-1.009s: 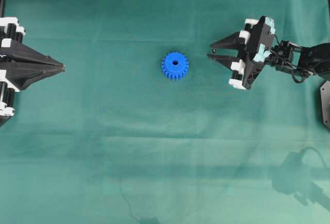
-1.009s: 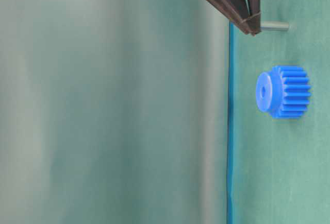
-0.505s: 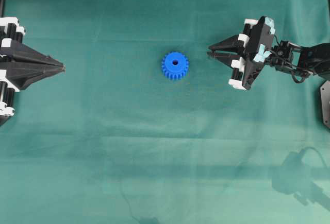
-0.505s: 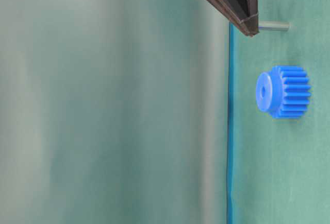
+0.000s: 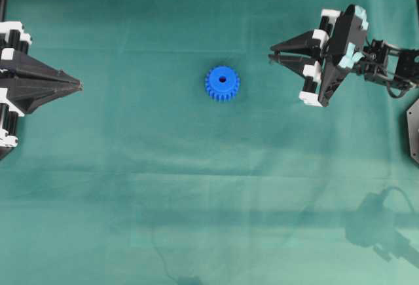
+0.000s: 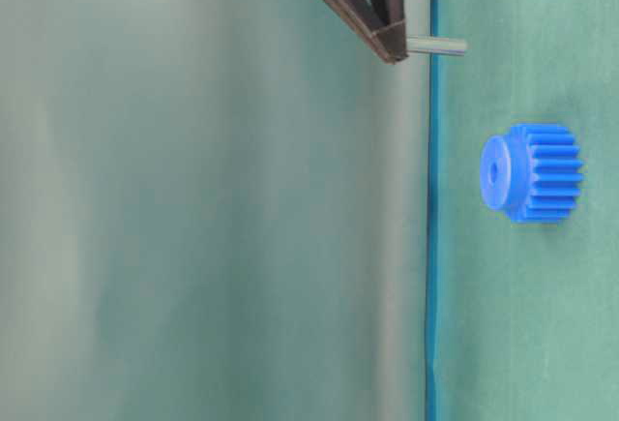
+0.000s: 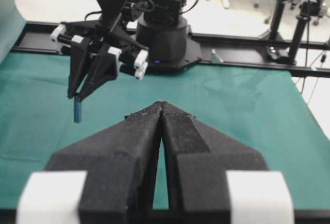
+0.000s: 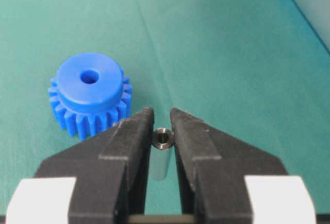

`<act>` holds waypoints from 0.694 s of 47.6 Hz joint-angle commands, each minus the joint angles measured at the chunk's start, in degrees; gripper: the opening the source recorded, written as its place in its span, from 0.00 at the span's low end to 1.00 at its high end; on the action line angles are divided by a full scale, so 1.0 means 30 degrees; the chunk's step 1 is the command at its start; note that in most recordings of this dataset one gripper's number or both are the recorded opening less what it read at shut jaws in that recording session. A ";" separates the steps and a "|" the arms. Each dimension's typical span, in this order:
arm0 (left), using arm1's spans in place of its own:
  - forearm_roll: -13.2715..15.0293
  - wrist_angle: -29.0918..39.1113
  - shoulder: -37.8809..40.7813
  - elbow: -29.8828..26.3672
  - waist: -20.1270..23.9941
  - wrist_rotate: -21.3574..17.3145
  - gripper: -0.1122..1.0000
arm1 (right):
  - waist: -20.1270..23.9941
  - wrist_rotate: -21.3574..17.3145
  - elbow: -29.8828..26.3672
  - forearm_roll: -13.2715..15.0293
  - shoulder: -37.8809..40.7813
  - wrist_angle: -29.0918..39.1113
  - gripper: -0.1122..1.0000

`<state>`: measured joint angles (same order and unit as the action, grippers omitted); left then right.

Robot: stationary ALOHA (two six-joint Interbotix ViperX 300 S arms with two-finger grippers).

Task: Insert the shaft placed at a random location into the center hole of the small gear at another random location.
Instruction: 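Lift the shaft upright and carry it left over the blue gear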

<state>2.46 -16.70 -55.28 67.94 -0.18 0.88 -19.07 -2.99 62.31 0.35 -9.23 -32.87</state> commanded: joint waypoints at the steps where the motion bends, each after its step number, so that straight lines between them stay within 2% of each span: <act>1: 0.0059 -0.0117 0.0117 -0.0234 -0.0029 0.0000 0.09 | 0.0029 0.0000 -0.0381 0.0000 -0.0381 0.0117 0.21; 12: 0.0059 -0.0146 0.0234 -0.0205 -0.0029 0.0000 0.09 | 0.0674 -0.0059 -0.1611 0.0000 0.0352 0.0117 0.21; 22: 0.0088 -0.0146 0.0264 -0.0205 -0.0029 0.0000 0.09 | 0.1670 -0.0029 -0.4131 0.0000 0.2197 0.0352 0.21; 33: 0.0146 -0.0146 0.0234 -0.0205 -0.0029 0.0029 0.09 | 0.2227 0.0000 -0.6650 0.0000 0.3750 0.1992 0.21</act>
<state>2.81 -16.79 -54.93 67.94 -0.18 0.88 -12.30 -3.08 45.18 0.35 2.11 -28.13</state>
